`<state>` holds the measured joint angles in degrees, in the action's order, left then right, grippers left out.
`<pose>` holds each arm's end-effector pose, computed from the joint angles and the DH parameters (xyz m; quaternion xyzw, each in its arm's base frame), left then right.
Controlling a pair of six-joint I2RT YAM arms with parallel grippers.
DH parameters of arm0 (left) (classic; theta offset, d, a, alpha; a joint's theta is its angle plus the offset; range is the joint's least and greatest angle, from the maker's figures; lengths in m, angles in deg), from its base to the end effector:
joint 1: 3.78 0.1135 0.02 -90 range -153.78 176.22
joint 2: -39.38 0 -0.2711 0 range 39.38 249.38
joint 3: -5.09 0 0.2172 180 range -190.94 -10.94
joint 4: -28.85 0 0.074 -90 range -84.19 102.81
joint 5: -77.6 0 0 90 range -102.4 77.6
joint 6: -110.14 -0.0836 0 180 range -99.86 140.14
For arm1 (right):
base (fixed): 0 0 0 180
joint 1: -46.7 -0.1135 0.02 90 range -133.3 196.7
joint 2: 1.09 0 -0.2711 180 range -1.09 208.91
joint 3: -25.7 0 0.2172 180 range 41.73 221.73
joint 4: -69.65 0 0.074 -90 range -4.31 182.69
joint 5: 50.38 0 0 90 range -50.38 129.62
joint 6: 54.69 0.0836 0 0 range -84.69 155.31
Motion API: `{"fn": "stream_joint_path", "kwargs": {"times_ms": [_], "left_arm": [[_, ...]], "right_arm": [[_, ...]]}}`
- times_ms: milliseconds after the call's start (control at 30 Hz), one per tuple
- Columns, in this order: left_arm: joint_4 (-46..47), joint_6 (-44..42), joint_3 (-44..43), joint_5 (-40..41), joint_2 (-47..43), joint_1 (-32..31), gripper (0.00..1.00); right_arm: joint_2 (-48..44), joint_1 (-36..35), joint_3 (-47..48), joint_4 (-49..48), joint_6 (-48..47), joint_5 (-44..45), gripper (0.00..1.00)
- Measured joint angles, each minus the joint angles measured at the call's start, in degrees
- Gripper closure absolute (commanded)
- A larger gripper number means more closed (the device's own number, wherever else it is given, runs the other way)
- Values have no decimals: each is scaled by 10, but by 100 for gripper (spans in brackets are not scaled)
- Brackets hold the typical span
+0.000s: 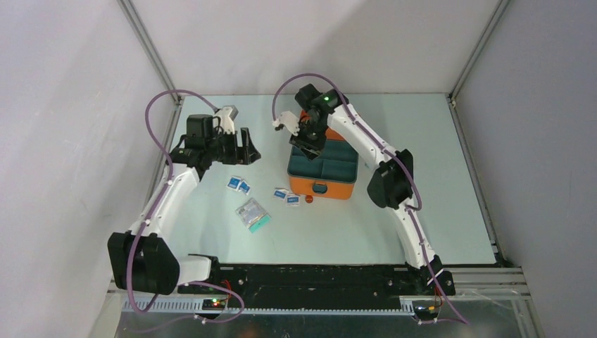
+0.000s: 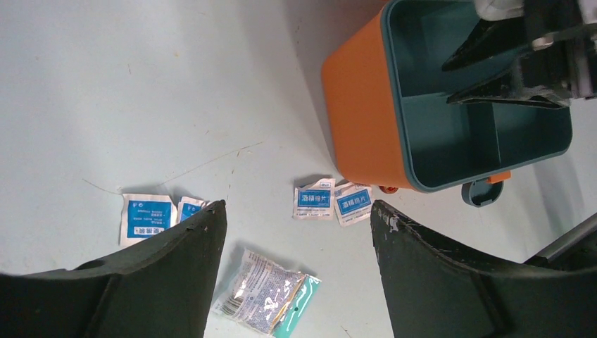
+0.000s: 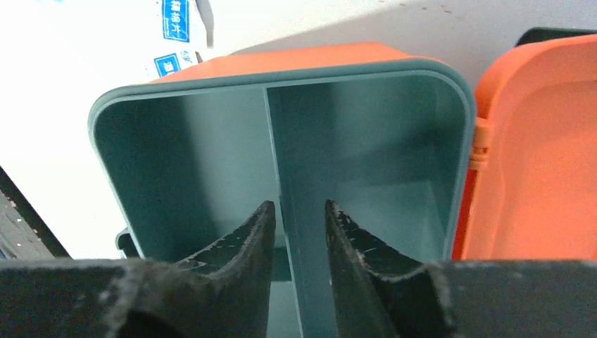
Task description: Organize the medicine kit
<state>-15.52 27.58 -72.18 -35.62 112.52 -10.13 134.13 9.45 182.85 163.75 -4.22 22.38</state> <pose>0.2678 -0.0630 0.2912 0.0762 0.8894 -0.2307 0.3872 0.3520 0.2988 0.2391 -0.6248 0.7512 0.1450 0.1561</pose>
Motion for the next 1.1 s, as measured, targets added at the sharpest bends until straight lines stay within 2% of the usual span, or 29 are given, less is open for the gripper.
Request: {"fn": "stream_joint_path", "kwargs": {"times_ms": [100,200,400,567,633,667,700,733,767,933,1100], "left_arm": [[0,0,5,2,-8,0,17],[0,-2,5,16,-13,0,9],[0,-4,5,85,-24,0,8],[7,-14,13,127,-57,0,8],[10,-21,13,136,-70,0,8],[10,-25,11,141,-73,0,8],[11,-31,8,145,-75,0,8],[12,-35,4,150,-75,0,8],[12,-39,-2,155,-72,0,8],[18,-43,-28,147,-51,0,10],[23,-29,-31,103,-26,0,10]], "right_arm": [[-15,1,0,-2,3,4,57],[-56,6,-3,-5,6,5,55],[-202,34,-33,-25,26,2,44],[-299,96,-87,-73,59,19,36],[-308,123,-93,-94,73,44,28],[-308,136,-93,-105,82,58,19],[-307,155,-91,-122,92,77,15],[-306,168,-89,-132,103,92,4],[-304,185,-82,-142,116,111,2],[-301,261,-59,-220,216,211,1],[-304,332,-109,-246,269,191,1]]}}
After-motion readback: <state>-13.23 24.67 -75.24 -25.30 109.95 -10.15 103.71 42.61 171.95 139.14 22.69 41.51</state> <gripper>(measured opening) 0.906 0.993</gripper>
